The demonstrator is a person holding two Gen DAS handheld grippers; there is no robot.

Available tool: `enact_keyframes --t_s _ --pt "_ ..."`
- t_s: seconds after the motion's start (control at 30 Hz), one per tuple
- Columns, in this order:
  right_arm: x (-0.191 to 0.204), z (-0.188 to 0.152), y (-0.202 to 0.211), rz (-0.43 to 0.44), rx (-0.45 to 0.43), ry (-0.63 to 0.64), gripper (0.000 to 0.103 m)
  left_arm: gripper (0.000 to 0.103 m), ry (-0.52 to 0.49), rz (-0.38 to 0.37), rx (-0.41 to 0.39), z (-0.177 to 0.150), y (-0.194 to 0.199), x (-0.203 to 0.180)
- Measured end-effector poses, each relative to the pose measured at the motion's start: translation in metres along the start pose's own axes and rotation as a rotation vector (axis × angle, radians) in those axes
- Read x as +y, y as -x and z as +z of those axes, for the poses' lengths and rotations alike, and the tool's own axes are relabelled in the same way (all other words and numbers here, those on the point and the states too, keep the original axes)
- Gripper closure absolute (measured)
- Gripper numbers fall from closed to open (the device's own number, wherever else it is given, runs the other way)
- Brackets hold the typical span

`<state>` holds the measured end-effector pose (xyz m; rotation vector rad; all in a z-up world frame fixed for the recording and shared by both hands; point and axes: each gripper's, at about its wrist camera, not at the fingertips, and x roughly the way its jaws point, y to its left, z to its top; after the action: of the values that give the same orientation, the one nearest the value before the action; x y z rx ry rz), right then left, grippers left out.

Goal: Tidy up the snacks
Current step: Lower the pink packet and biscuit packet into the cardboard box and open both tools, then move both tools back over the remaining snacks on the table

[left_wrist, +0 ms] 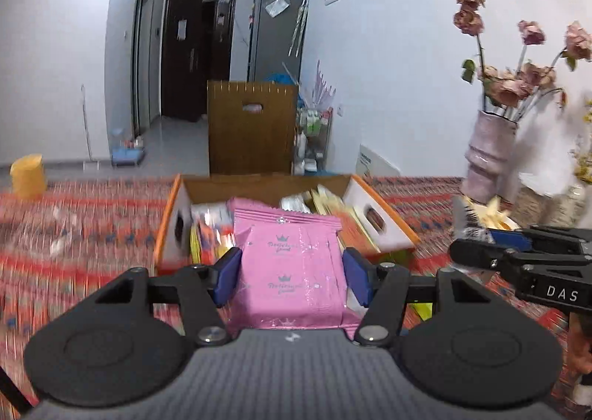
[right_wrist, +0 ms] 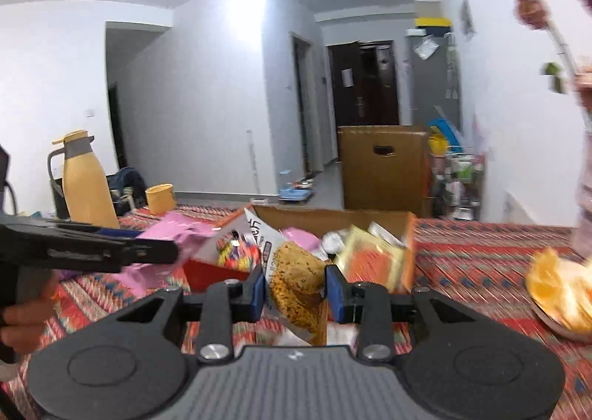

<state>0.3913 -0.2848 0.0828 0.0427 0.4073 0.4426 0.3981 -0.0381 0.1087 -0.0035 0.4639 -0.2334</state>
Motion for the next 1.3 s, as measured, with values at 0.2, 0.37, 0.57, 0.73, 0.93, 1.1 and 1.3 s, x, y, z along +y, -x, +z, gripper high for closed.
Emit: enact_keyframes --t_s 0.2,0.37,0.57,0.73,0.93,1.1,1.3 --pt "-0.011 0.031 -0.115 0.023 0.113 0.032 0.070 0.042 0.004 0.005 -0.009 0.043 -0.100 0.024" --pt "-0.007 0.027 -0.188 0.008 0.211 0.062 0.070 0.042 0.025 0.049 0.036 0.050 -0.173 0.036" --pt "0.000 0.012 -0.222 -0.010 0.259 0.083 0.051 0.029 0.072 -0.005 0.092 0.039 -0.209 0.048" --pt "0.001 0.015 -0.217 -0.022 0.241 0.080 0.037 0.022 0.062 -0.023 0.081 0.039 -0.201 0.049" --pt "0.000 0.029 -0.198 -0.041 0.205 0.093 0.028 0.017 0.048 0.006 0.056 0.049 -0.172 0.045" --pt "0.002 0.043 -0.159 -0.073 0.159 0.100 0.023 0.008 0.050 0.017 0.013 0.058 -0.121 0.042" --pt "0.002 0.057 -0.089 -0.109 0.079 0.092 0.010 0.000 0.036 0.030 -0.068 0.053 -0.035 0.035"
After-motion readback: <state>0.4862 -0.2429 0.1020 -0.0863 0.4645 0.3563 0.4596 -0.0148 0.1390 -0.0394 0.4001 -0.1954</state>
